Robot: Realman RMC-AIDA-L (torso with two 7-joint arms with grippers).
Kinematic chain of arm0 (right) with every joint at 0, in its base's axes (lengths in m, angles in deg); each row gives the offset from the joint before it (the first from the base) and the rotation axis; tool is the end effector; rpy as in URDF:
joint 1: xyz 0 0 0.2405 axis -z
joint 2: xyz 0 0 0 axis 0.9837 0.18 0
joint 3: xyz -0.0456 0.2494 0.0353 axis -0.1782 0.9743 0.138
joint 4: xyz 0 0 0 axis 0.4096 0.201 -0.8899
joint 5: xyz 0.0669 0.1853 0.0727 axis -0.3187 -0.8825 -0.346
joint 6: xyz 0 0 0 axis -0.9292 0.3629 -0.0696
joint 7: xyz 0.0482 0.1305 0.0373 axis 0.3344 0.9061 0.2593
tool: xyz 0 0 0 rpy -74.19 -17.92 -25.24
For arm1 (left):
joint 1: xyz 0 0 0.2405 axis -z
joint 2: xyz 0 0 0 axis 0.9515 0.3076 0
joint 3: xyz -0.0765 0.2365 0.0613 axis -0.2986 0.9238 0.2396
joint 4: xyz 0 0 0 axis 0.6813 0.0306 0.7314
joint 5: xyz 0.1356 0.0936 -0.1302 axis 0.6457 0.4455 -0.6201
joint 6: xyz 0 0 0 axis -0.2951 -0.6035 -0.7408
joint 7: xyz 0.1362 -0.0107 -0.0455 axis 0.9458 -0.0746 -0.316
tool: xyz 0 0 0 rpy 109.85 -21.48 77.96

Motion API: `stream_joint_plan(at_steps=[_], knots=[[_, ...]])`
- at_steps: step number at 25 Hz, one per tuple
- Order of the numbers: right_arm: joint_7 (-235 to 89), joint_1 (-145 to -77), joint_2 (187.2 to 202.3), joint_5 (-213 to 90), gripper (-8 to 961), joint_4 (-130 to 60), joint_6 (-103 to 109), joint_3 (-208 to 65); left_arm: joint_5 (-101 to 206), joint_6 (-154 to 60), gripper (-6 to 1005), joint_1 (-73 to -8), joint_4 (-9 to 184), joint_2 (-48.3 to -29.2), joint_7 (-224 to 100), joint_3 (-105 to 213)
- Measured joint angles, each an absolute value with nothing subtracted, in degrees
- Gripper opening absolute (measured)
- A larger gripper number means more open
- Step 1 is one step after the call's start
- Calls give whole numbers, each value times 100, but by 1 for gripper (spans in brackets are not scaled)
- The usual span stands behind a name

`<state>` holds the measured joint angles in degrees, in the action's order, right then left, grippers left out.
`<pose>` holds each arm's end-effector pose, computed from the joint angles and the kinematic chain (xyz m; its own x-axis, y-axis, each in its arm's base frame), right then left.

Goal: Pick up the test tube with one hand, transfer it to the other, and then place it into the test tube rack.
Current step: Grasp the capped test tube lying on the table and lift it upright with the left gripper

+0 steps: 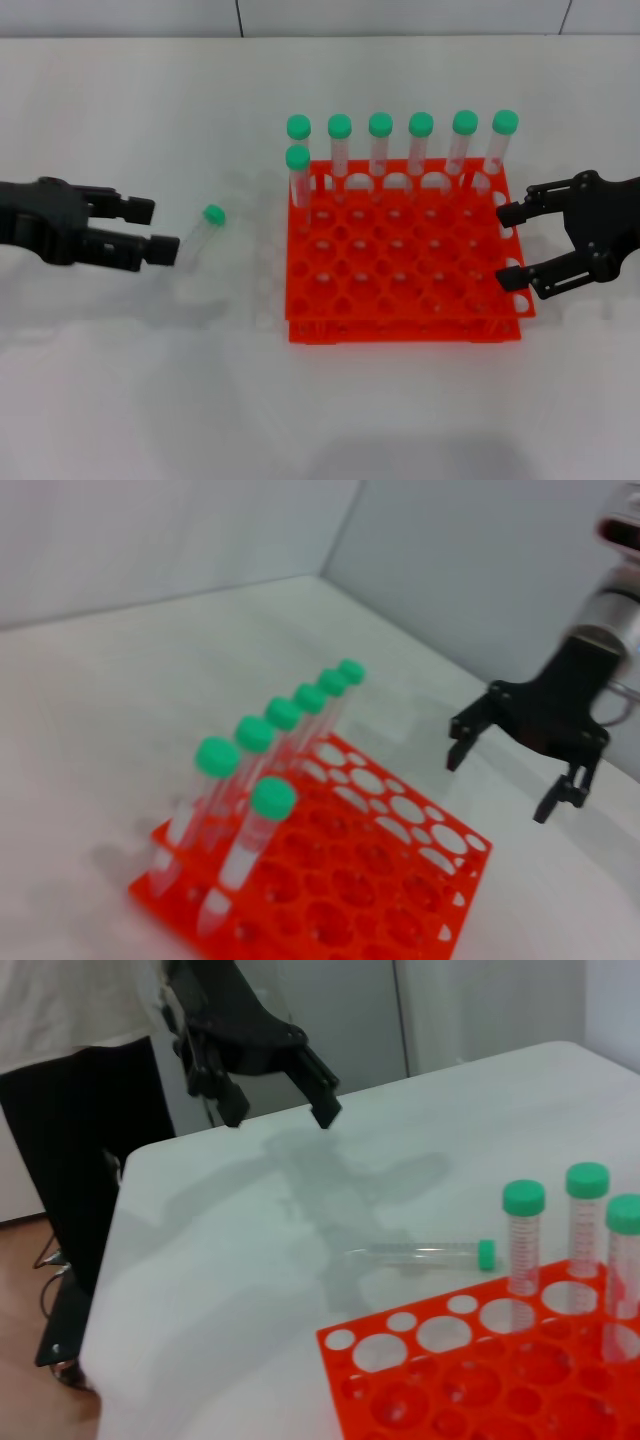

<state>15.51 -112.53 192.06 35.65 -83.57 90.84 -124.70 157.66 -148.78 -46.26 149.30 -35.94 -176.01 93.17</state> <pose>0.2203 0.3457 0.0441 0.9540 -0.2084 -0.2157 -0.2226 -0.9740 -0.0431 -0.2471 0.3062 0.0955 0.7460 0.5998 0.2894 0.6242 -0.7812 0.0099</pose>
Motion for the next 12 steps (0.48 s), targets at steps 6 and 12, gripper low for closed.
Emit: stream_joint_plan(at_steps=[6,12], knots=[[1545,-11249,19225,3571,827,-8357,9016,-12472,16417,-15088,875,-4426,15537,-3467,-19141,9384],[1543,-11275,19298,3725,826,-8357,8929,-12486,17486,-15092,875,-4041,15567,-3416,-19714,9740]])
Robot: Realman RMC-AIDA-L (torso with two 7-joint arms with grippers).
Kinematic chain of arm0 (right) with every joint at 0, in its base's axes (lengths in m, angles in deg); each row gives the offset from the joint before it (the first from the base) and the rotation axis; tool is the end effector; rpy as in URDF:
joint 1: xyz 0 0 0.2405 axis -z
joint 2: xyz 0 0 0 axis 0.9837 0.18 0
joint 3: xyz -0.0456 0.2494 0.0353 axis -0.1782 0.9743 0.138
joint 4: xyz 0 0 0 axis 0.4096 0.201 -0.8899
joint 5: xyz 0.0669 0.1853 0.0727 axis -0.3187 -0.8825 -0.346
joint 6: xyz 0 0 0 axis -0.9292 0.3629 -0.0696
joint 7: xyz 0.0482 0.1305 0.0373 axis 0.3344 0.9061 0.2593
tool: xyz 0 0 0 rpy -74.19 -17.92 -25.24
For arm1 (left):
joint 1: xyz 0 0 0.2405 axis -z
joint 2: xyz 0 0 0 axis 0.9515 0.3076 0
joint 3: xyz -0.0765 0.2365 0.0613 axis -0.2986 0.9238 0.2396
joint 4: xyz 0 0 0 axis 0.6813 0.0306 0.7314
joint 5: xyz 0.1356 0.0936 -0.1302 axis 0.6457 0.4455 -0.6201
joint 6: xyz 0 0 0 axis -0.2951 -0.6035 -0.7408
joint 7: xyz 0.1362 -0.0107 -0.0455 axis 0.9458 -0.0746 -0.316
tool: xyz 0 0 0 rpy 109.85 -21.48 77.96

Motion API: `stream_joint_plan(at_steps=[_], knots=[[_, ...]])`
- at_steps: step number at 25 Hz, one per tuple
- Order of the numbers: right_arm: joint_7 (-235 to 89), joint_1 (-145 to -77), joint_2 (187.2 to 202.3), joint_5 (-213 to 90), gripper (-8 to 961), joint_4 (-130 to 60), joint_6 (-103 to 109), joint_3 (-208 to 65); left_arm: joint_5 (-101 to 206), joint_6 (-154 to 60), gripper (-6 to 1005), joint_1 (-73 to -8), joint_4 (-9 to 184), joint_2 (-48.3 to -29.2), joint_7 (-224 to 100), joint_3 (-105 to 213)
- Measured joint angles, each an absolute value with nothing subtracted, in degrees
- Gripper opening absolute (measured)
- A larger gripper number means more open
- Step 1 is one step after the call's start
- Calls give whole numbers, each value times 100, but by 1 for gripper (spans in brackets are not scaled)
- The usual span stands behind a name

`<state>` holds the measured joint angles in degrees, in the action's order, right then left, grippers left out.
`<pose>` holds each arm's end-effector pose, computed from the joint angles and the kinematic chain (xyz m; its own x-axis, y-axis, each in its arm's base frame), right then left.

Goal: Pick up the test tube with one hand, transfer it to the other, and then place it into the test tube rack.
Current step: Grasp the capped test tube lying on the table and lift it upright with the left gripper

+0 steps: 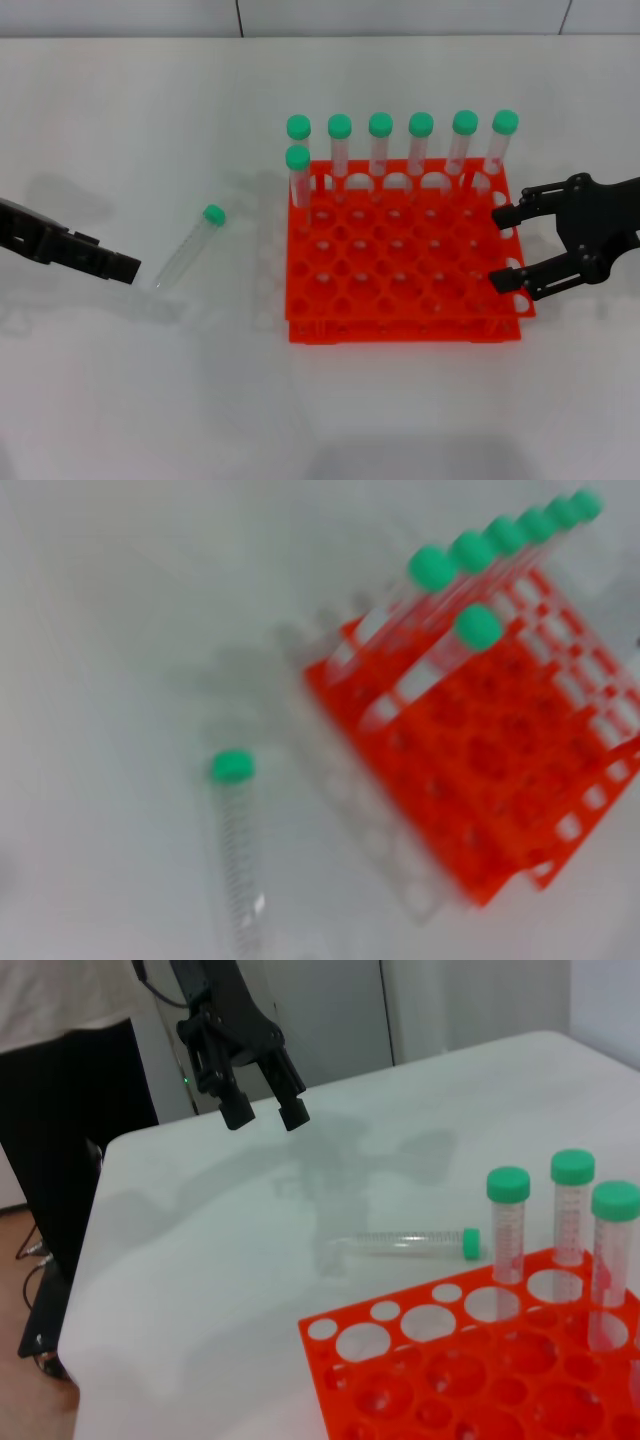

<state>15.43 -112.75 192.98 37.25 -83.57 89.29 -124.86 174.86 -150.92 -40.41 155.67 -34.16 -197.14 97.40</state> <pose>0.2208 0.3476 0.0370 0.9574 -0.2098 -0.1983 -0.2249 -0.9728 -0.0565 -0.2409 0.3240 0.1064 0.5803 0.8144 0.0021 0.8054 -0.5735 -0.1497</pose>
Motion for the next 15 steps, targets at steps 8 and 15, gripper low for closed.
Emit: stream_joint_plan(at_steps=[8,15], knots=[[1587,-11330,19415,3871,827,-8363,8898,-12487,18405,-14659,875,-3759,15421,-3684,-19728,9936],[1591,-11327,19440,3875,827,-8417,8913,-12486,19018,-14003,874,-3503,14791,-3791,-19829,10204]])
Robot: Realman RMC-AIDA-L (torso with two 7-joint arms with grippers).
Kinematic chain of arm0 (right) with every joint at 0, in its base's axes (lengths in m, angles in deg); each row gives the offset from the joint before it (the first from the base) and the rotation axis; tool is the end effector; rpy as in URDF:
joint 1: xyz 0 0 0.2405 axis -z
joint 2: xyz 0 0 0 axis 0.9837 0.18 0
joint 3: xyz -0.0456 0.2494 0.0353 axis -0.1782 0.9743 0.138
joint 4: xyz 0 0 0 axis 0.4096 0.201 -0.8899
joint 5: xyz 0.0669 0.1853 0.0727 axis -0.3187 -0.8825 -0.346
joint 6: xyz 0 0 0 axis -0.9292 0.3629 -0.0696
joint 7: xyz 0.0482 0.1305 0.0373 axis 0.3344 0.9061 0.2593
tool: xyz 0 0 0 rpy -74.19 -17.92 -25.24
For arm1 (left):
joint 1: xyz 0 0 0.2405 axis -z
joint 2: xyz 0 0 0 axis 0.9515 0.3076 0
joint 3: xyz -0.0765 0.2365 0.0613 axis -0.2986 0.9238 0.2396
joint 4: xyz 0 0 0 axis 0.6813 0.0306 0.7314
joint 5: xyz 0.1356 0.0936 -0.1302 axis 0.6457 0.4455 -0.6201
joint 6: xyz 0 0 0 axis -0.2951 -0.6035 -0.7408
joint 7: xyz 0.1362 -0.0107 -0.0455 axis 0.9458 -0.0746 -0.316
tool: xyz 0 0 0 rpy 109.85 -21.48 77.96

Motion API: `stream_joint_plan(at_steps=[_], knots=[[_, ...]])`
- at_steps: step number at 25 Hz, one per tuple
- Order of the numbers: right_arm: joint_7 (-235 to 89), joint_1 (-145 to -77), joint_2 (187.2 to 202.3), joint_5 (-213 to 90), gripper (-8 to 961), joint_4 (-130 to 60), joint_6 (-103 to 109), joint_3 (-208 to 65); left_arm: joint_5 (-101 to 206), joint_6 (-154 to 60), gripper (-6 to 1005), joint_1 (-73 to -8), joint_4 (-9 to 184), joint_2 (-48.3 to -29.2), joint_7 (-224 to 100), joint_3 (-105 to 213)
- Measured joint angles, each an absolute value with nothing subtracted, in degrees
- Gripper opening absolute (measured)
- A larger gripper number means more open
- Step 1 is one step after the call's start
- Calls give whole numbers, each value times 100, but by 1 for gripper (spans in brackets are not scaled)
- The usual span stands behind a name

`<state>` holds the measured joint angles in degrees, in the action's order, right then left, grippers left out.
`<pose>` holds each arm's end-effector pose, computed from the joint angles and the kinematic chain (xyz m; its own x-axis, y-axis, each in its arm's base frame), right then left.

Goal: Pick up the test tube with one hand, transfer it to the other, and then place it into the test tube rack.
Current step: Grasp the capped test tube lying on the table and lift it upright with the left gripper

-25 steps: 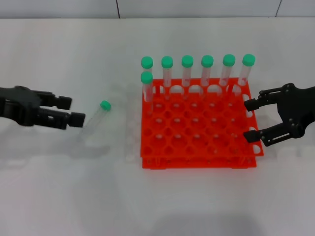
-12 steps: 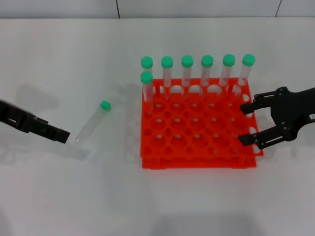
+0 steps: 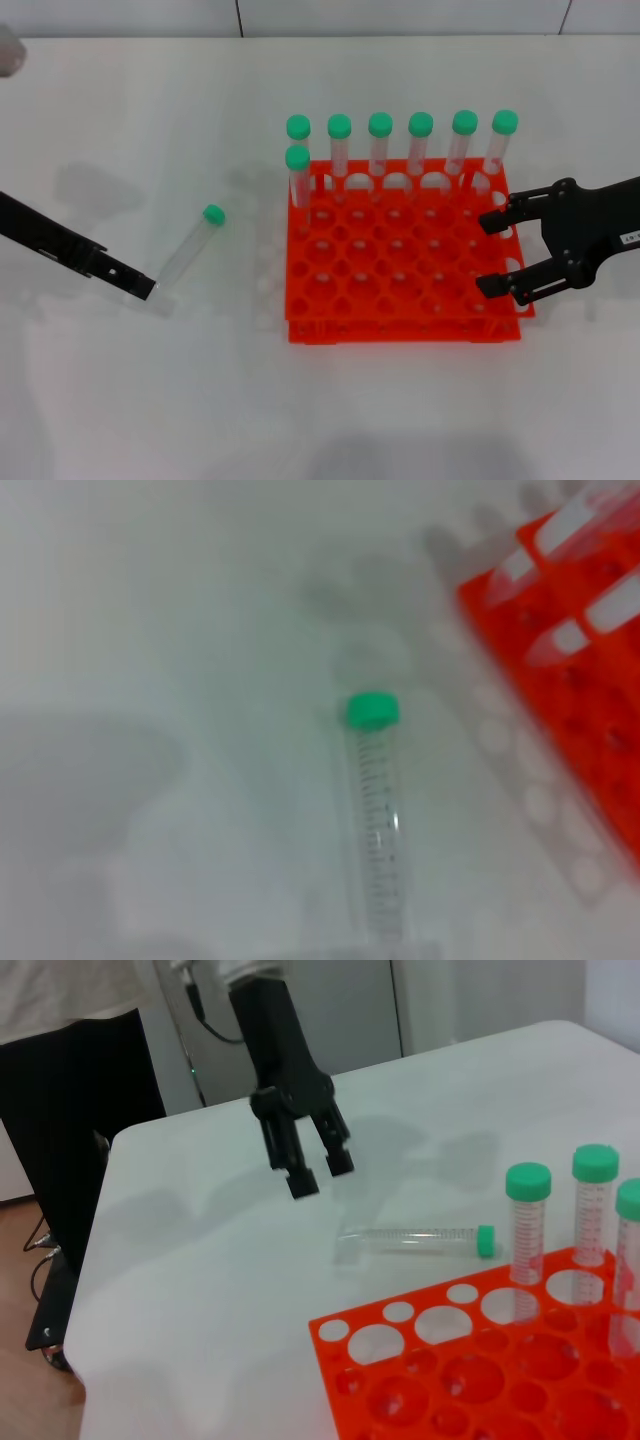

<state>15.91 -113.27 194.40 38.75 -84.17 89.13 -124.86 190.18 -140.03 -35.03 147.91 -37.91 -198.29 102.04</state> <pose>0.2155 0.3472 0.0283 0.9599 -0.2070 -0.1892 -0.2193 -0.9746 -0.0459 -0.2538 0.3496 0.0621 0.5217 0.8429 -0.1320 0.7840 -0.5346 -0.3155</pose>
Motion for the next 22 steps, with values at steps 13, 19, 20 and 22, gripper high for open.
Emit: stream_joint_plan(at_steps=[13,19,20,22], knots=[[1594,-11370,19478,3875,826,-8428,8899,-12486,19450,-13132,875,-3084,13876,-3966,-19900,10518],[1594,-11373,19487,3874,826,-8428,8874,-12486,19613,-13038,874,-3008,13831,-4042,-19905,10521],[1594,-11373,19490,3874,826,-8427,8845,-12487,19615,-13035,874,-3006,13830,-4045,-19905,10521],[1592,-11361,19491,3874,826,-8426,8798,-12486,19607,-13030,874,-3005,13829,-4050,-19906,10521]])
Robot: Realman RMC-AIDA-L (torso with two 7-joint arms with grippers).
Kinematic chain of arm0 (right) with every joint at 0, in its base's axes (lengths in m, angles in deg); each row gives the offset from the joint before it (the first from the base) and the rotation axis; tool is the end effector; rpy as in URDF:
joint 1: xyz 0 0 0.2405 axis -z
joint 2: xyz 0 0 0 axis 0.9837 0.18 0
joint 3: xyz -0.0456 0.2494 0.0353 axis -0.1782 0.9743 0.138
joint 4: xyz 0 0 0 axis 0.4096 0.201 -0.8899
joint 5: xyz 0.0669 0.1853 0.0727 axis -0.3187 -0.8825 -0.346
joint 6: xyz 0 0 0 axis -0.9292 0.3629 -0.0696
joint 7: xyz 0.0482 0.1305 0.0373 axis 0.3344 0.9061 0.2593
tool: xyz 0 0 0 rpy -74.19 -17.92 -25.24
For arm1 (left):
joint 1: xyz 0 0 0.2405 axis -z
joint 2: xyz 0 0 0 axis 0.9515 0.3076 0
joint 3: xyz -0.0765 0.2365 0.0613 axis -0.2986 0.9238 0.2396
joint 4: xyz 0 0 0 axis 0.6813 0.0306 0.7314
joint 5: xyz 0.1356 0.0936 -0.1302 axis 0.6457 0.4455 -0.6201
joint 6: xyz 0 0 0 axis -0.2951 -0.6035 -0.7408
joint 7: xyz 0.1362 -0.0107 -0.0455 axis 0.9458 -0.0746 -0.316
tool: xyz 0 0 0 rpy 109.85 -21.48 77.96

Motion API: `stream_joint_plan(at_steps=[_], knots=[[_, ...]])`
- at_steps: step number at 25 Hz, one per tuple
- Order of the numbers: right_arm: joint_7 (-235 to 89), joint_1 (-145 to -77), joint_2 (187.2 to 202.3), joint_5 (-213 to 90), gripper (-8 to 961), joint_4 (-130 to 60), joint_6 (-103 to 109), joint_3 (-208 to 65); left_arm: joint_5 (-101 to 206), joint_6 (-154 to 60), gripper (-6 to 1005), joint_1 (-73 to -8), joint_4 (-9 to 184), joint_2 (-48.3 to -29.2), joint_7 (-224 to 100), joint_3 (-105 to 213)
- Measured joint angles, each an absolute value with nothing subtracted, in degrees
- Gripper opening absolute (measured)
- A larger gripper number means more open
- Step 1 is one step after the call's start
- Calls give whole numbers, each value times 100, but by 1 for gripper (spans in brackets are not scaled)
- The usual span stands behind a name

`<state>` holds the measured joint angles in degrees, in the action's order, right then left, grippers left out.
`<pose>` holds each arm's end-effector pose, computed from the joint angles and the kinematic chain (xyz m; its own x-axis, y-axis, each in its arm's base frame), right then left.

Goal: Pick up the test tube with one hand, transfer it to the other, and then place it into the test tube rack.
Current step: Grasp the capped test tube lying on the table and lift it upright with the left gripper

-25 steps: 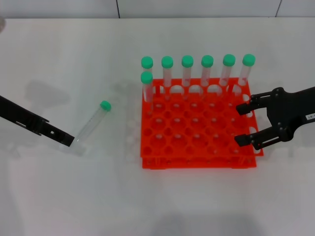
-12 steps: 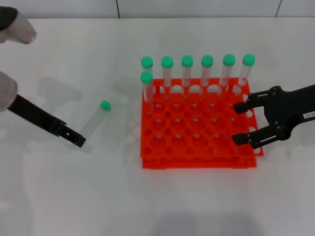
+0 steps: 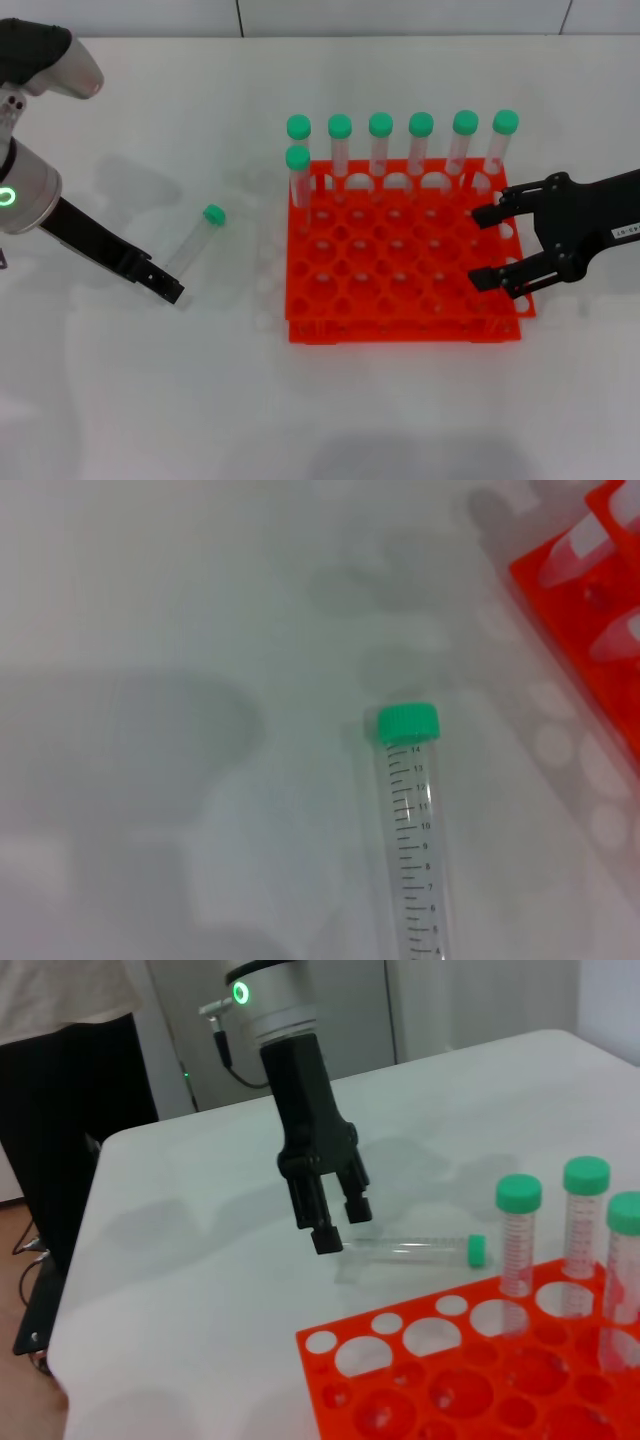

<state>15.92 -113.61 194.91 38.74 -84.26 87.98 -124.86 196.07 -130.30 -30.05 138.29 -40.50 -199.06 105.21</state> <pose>0.2122 0.3504 0.0254 0.9598 -0.2010 -0.1958 -0.2163 -0.9745 -0.0600 -0.2533 0.3668 0.0198 0.5194 0.8313 -0.1976 0.7459 -0.5540 -0.3698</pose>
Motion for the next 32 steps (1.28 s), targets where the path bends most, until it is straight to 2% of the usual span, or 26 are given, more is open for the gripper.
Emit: stream_joint_plan(at_steps=[14,19,32], knots=[[1594,-11387,19497,3942,826,-8427,8784,-12486,19640,-12845,521,-3043,13827,-4068,-19983,10522],[1594,-11388,19500,3948,825,-8427,8803,-12486,19644,-12785,463,-3035,13709,-4090,-19994,10521],[1591,-11382,19509,3954,825,-8428,8795,-12557,19676,-12589,456,-2967,13521,-4130,-20046,10522]])
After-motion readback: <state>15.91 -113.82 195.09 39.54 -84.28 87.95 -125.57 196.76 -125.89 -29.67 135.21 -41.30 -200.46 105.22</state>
